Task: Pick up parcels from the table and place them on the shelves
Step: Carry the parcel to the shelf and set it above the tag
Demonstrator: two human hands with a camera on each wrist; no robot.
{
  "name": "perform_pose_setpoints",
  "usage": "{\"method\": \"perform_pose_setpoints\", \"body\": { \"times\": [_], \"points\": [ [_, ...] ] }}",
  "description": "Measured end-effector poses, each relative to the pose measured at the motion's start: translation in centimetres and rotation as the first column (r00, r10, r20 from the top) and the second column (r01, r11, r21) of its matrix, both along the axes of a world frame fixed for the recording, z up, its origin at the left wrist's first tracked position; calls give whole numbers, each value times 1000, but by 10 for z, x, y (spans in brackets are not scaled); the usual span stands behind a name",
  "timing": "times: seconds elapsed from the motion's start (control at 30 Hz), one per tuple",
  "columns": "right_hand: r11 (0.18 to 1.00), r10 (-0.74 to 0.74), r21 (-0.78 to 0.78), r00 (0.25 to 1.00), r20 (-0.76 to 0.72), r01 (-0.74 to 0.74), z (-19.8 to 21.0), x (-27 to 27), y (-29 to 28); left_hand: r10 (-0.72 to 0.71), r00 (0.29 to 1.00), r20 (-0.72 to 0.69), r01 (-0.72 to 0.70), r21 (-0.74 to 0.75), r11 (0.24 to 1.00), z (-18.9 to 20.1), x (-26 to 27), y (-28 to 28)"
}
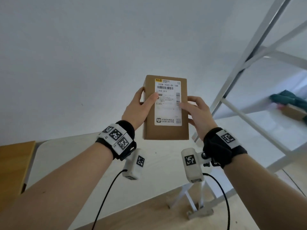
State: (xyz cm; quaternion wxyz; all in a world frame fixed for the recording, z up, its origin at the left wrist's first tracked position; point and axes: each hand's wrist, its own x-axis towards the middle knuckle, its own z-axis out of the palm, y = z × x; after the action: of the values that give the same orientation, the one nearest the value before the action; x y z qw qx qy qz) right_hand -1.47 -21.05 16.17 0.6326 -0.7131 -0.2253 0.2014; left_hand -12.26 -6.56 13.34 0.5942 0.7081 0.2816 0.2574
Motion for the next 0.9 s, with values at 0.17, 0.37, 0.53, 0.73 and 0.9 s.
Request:
{"method": "perform_pose_setpoints", "body": {
  "times": [0.17,0.37,0.53,0.73,0.9],
  "points": [
    [998,27,50,999,42,-30,11,3,-108,-49,998,44,48,29,998,16,18,-94],
    [993,-18,115,998,56,12,23,5,-251,-128,985,116,111,144,983,35,40,-227],
    [973,-162,180,984,70,147,31,12,-363,-210,962,174,169,221,960,53,63,-335],
    [919,-303,287,950,73,270,51,34,-466,-286,914,288,206,277,938,85,89,-442],
    [858,-416,359,907,68,367,74,56,-526,-369,865,341,257,331,908,106,123,-500]
  ]
}}
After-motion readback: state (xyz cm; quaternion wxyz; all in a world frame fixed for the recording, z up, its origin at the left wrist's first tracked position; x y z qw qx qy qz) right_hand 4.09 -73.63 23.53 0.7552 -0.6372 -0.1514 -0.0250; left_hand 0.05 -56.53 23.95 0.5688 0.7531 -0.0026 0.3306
